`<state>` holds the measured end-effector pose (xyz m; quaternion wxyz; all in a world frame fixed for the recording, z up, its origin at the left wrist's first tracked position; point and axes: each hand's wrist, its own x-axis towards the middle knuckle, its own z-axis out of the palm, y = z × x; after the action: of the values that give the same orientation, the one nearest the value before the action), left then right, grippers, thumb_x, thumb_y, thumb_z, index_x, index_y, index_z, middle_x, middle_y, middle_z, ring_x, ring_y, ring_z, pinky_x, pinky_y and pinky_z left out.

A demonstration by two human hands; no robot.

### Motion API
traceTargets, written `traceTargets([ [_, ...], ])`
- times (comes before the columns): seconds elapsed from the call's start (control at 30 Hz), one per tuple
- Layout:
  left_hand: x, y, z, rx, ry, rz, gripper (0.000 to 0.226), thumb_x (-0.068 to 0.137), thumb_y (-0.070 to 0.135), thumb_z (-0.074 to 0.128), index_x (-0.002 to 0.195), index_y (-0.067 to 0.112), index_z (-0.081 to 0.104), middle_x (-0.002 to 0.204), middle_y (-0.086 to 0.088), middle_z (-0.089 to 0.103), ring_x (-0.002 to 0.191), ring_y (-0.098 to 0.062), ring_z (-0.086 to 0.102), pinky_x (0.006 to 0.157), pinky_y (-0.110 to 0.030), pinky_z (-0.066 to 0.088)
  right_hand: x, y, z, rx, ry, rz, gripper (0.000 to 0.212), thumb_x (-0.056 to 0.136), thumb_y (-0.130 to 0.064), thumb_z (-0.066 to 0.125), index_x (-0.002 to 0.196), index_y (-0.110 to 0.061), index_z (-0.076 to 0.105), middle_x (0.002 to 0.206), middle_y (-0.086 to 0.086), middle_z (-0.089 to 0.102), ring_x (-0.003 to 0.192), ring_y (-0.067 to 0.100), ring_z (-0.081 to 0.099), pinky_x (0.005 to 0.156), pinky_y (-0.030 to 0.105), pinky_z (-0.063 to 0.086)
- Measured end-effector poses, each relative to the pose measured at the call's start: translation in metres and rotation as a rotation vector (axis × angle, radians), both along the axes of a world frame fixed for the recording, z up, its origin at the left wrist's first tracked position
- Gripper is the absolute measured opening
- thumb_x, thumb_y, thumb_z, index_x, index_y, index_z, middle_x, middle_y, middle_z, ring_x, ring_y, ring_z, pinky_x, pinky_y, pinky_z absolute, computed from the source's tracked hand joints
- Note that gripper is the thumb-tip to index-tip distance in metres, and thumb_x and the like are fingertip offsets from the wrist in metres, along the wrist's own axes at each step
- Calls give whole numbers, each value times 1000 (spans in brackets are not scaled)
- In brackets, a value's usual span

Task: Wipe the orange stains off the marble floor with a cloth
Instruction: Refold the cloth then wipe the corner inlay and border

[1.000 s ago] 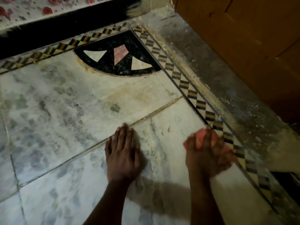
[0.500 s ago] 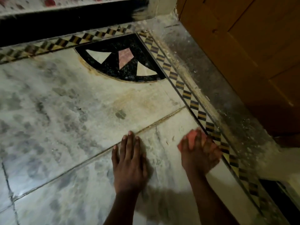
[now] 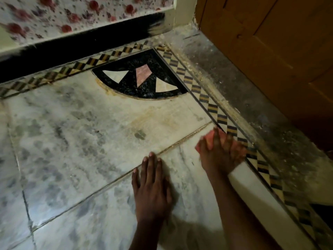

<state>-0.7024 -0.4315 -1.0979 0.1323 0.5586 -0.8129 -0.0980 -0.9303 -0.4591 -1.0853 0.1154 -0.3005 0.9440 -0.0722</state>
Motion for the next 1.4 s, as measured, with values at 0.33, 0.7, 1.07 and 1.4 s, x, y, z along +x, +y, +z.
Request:
traceTargets([
  [0.33,31,-30,15,21,395,-16,73,77,29,50,146,9,63,156,-8,58,143,-25,52,117,-44,43,27,60,0,46,137,516,80,90,-87,24,163,-58,8,179,0,7,161,43,14,127,62,18],
  [0.7,60,-196,5,23,38,228,70,96,39,34,160,12,44,173,-11,35,160,-29,31,130,-51,21,102,-19,-5,-149,169,639,75,92,-78,37,161,-51,30,175,1,26,159,41,24,128,60,16],
  [1.07,57,-205,2,28,12,242,71,98,42,29,162,14,42,175,-8,28,161,-27,30,129,-53,24,137,-138,-3,-141,127,605,74,91,-78,36,160,-52,33,177,2,21,161,44,15,128,64,11],
  [1.4,55,-205,0,64,24,242,69,103,41,24,167,19,29,179,-2,15,166,-20,14,133,-47,10,65,-204,-7,-64,9,170,83,87,-89,12,163,-55,11,179,2,1,160,50,-9,125,71,1],
])
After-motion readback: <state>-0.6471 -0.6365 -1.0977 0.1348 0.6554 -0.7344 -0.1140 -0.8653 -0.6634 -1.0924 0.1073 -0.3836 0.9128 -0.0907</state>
